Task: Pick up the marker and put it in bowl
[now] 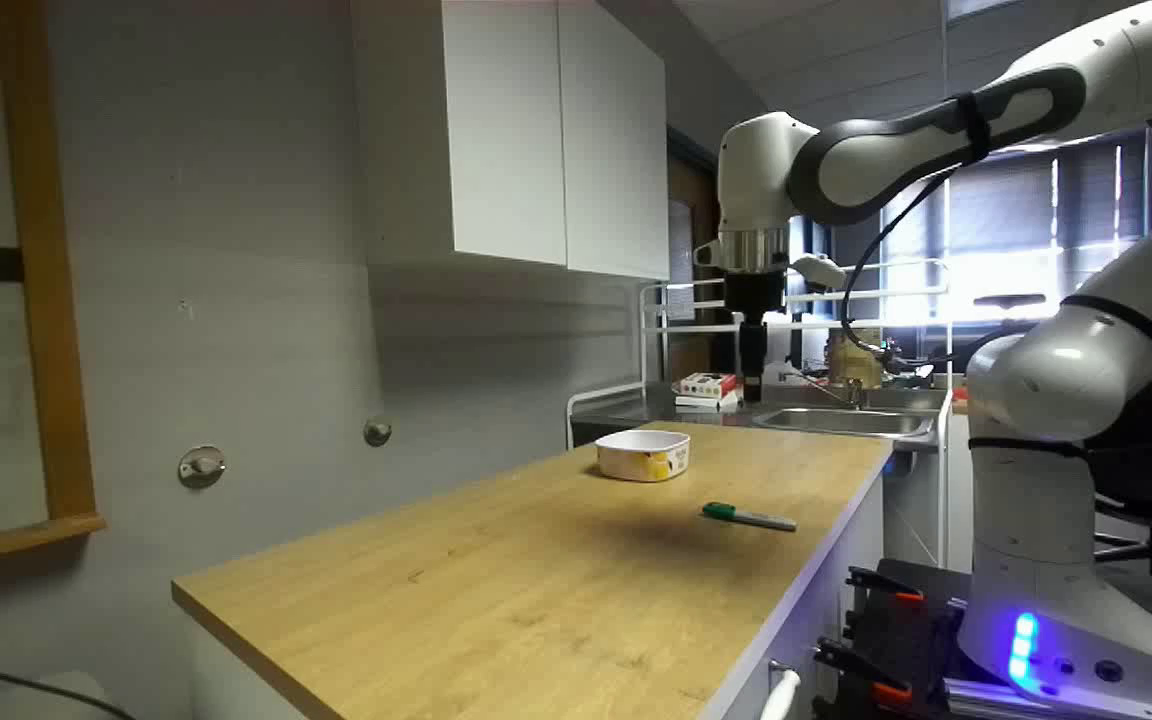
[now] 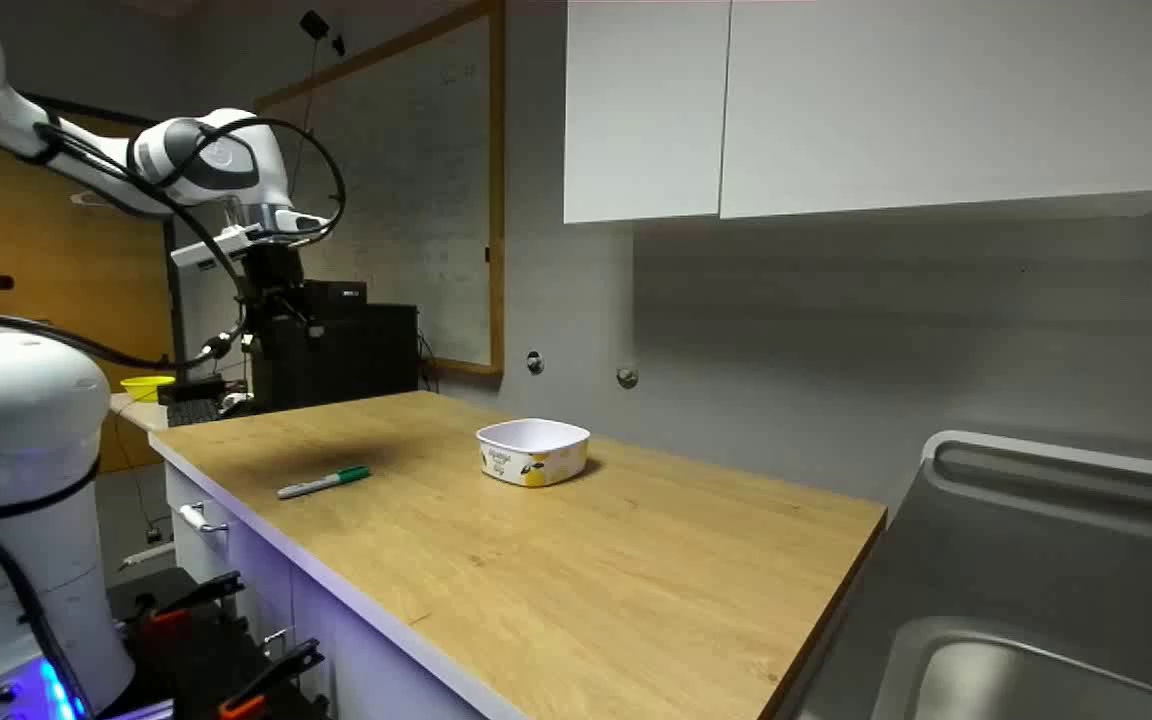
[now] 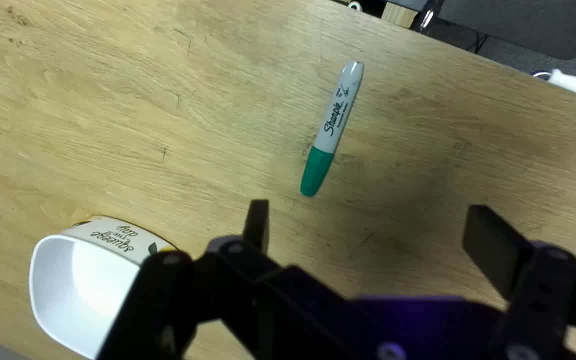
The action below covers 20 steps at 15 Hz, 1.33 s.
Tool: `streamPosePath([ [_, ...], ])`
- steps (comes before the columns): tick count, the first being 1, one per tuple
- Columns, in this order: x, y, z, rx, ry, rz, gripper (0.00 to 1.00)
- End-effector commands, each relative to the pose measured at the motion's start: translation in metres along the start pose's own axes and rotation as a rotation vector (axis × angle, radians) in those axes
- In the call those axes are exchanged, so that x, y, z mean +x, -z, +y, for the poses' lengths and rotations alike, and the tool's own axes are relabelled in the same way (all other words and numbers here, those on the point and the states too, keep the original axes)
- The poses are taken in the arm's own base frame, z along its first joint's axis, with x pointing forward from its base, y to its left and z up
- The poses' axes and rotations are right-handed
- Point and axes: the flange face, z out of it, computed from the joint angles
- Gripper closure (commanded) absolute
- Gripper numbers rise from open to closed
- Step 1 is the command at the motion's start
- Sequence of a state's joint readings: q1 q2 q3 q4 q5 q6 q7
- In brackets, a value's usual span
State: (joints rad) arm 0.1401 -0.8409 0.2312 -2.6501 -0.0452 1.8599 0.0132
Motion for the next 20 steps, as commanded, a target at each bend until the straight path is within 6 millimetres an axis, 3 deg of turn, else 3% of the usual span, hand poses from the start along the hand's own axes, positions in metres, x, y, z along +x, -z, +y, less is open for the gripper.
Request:
streamPosePath([
  [1, 0.000, 0.001, 0.000, 0.000, 0.000, -0.001, 0.00],
  [11, 0.002, -0.003, 0.001, 0.004, -0.001, 0.001, 0.00],
  [15, 0.014, -0.033, 0.019, 0.025, -0.011, -0.014, 0.00],
  [20, 0.033, -0.097, 0.055, 0.033, -0.030, -0.072, 0.00],
])
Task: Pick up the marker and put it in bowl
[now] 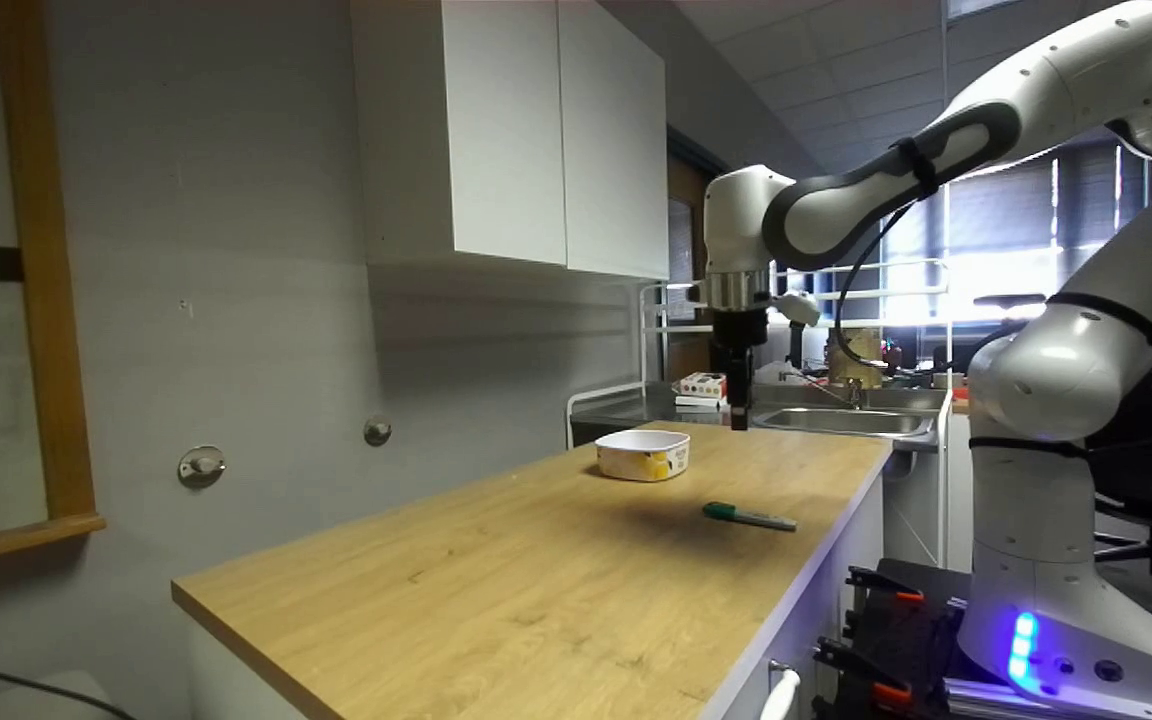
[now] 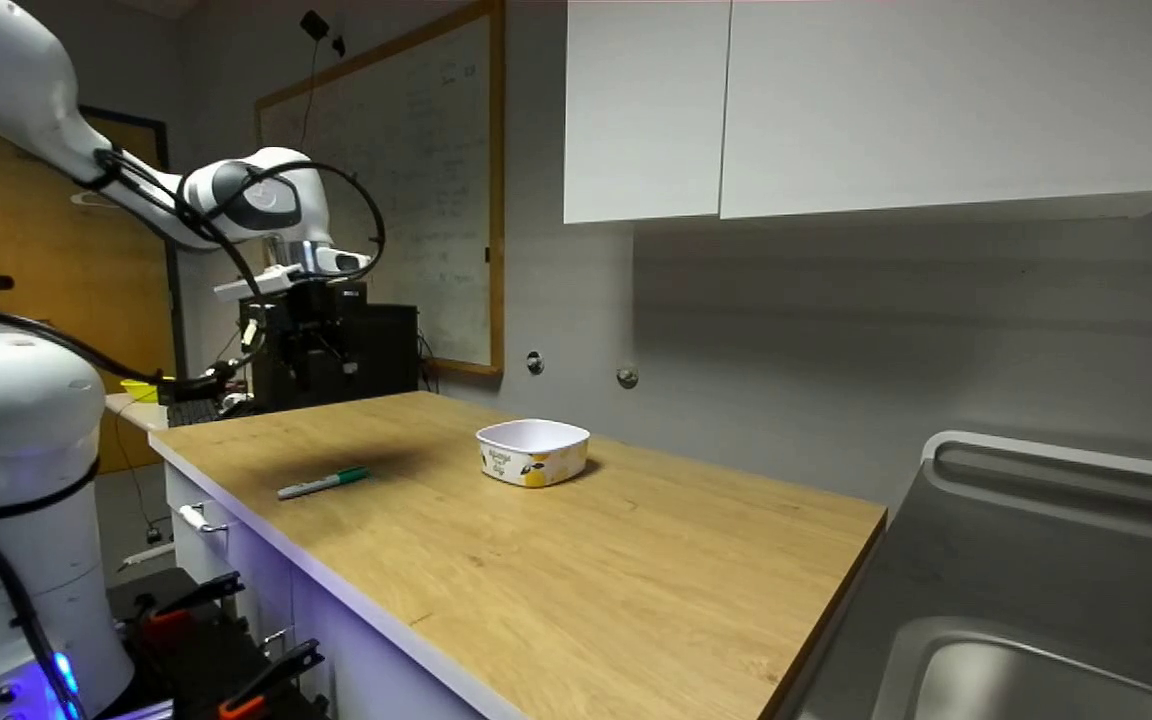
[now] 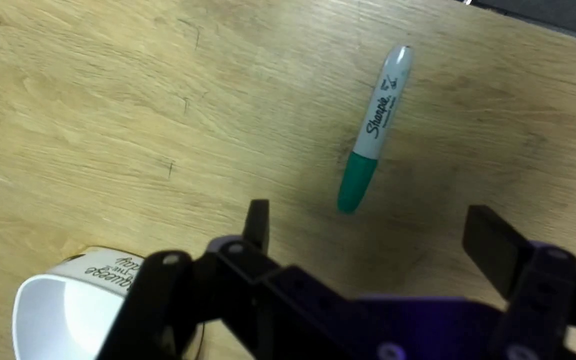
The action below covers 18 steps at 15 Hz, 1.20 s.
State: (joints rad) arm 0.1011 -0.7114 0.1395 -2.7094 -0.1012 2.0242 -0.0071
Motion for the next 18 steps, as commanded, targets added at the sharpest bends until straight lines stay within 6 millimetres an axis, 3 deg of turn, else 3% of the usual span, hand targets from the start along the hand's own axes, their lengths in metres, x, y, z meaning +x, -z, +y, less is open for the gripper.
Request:
streamPosePath([
  [1, 0.018, -0.047, 0.024, 0.004, 0.001, -0.054, 0.00],
  [9, 0.030, -0.132, 0.021, 0.092, -0.019, -0.160, 0.00],
  [13, 0.031, -0.157, 0.020, 0.112, -0.028, -0.208, 0.00],
  [17, 0.029, -0.170, 0.017, 0.132, -0.042, -0.239, 0.00],
  [18, 0.029, -0.172, 0.016, 0.128, -0.041, -0.236, 0.25],
])
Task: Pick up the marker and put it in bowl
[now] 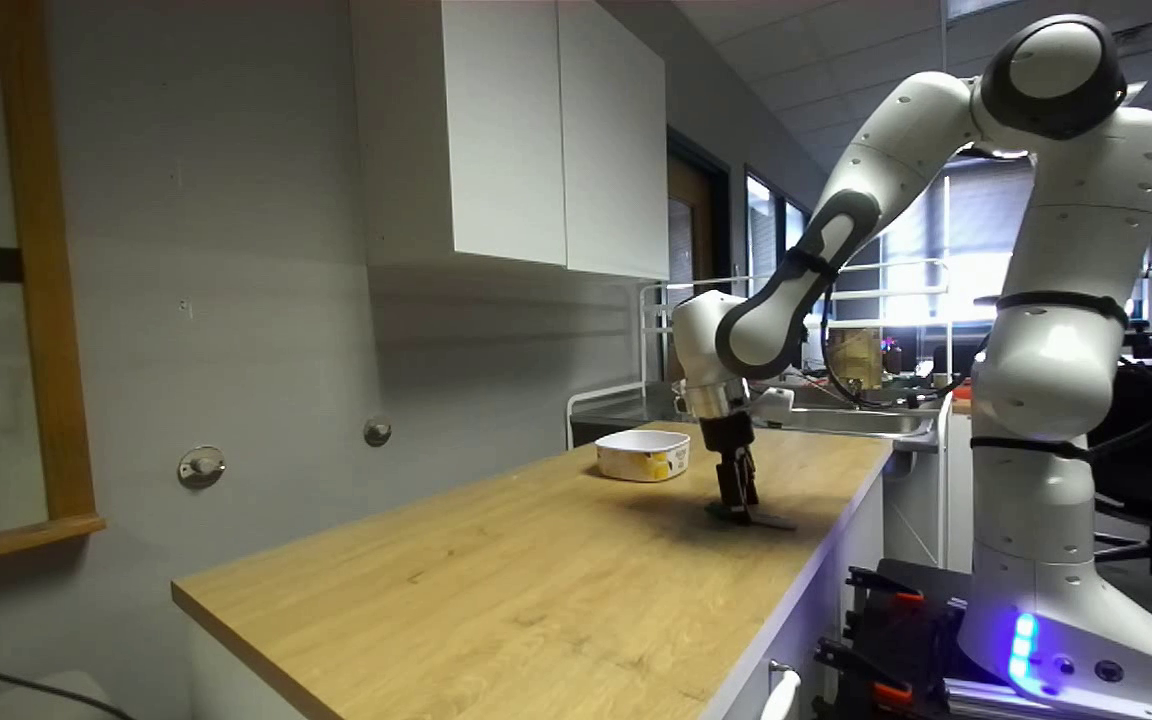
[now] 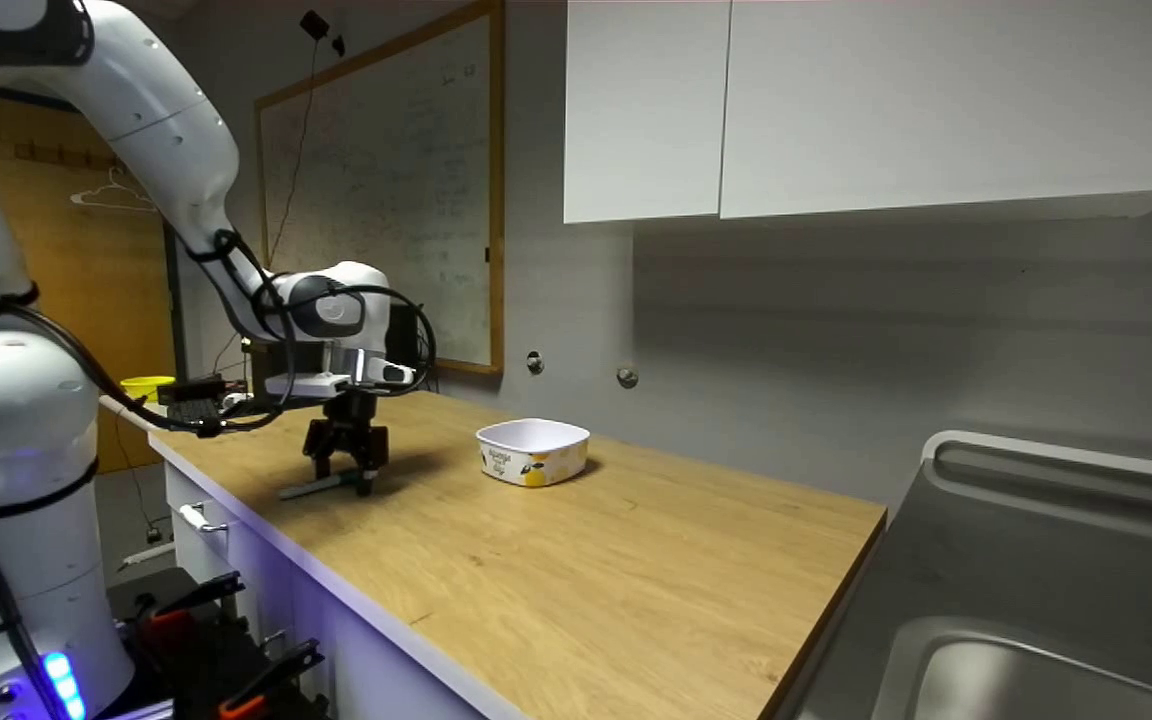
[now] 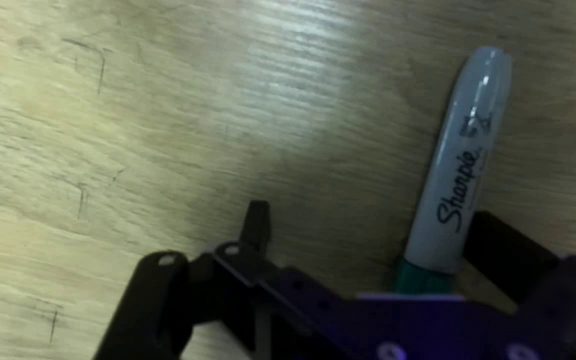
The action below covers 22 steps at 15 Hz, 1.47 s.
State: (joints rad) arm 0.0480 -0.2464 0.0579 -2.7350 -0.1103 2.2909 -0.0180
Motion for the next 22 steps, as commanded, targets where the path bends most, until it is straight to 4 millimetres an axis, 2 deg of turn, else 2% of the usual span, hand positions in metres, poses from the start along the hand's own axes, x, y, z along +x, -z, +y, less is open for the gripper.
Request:
streamPosePath([
  [1, 0.003, -0.012, -0.001, 0.010, -0.001, -0.010, 0.27],
  [10, 0.000, -0.006, -0.003, -0.003, -0.001, -0.011, 0.95],
  [13, -0.004, -0.003, -0.005, -0.012, 0.003, -0.013, 1.00],
  [17, -0.008, 0.007, -0.014, -0.024, 0.016, -0.003, 0.96],
  [22, -0.009, 0.036, -0.041, -0.042, 0.071, 0.055, 0.98],
])
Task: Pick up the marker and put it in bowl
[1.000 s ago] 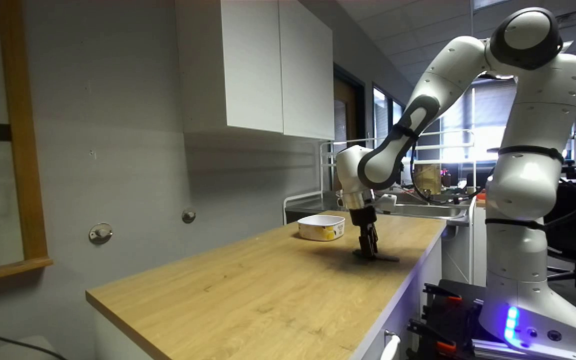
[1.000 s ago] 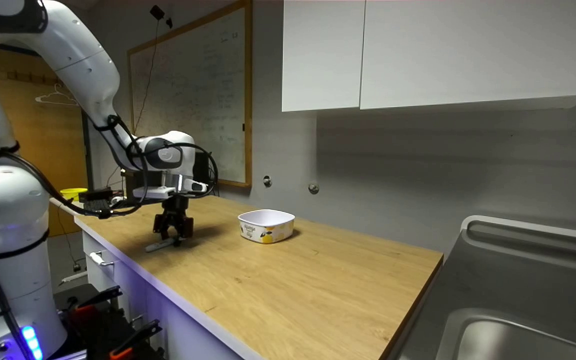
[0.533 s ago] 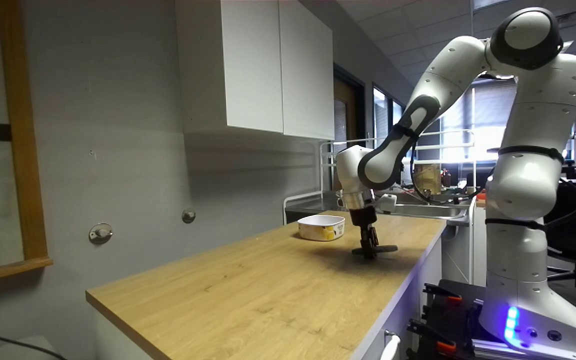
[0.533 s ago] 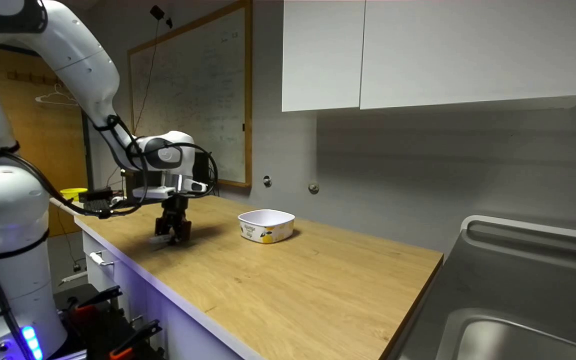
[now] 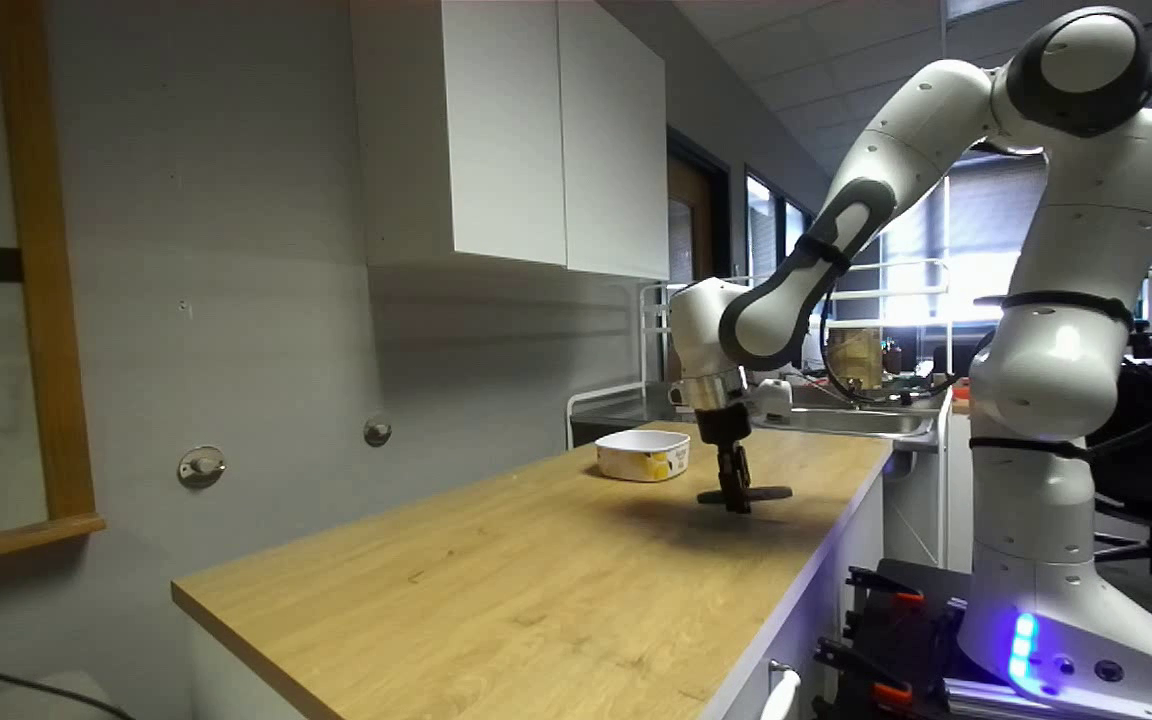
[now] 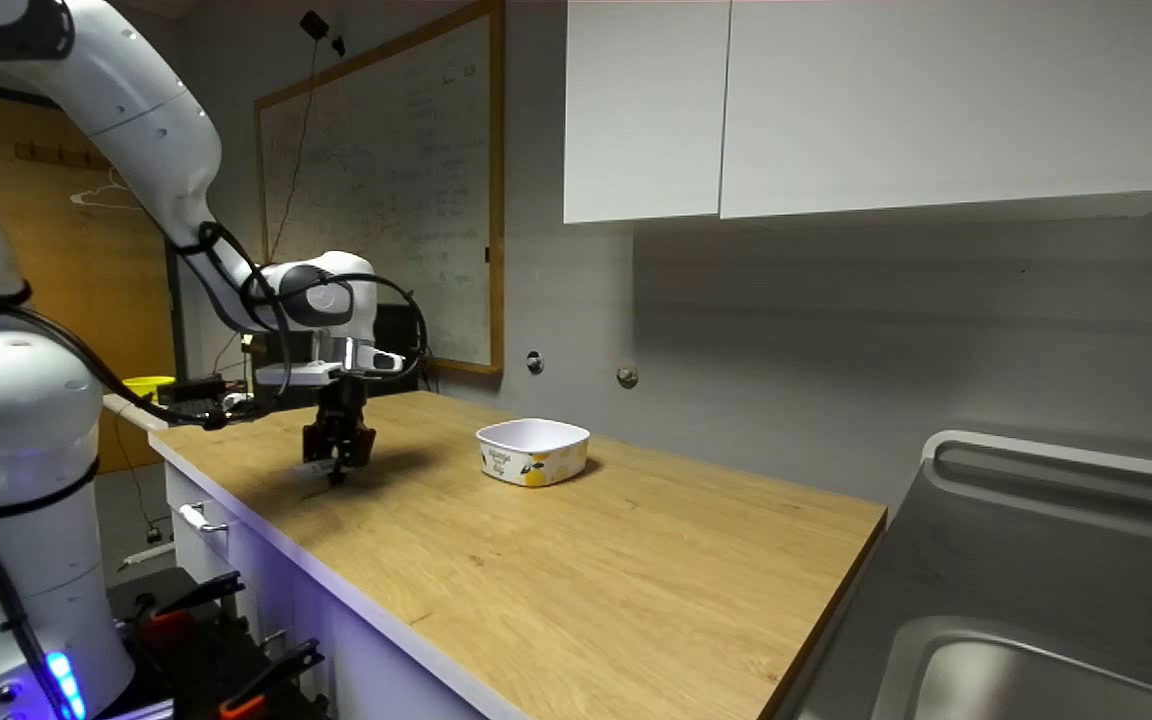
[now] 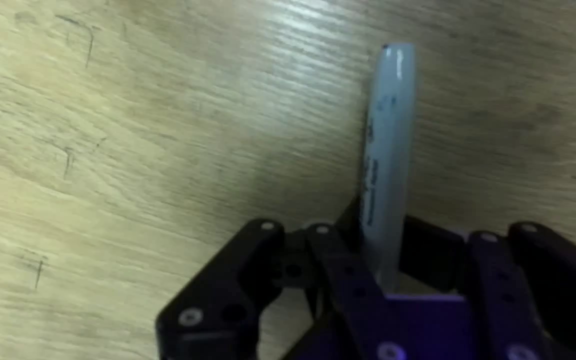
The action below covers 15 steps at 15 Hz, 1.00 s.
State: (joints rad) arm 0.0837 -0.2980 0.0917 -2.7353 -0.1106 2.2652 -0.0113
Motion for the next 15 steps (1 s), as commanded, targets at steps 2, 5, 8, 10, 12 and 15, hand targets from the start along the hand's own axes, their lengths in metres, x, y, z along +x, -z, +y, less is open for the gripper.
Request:
streamPosePath([
  [2, -0.006, 0.031, -0.029, -0.021, 0.042, 0.050, 0.98],
  [5, -0.009, 0.050, -0.040, -0.030, 0.067, 0.087, 0.99],
  [8, -0.012, 0.081, -0.039, -0.042, 0.072, 0.125, 0.98],
  [10, -0.009, 0.112, -0.029, -0.060, 0.065, 0.146, 0.98],
  [12, -0.004, 0.145, -0.018, -0.084, 0.050, 0.164, 0.98],
  [15, 0.011, 0.186, -0.006, -0.133, 0.029, 0.181, 0.98],
])
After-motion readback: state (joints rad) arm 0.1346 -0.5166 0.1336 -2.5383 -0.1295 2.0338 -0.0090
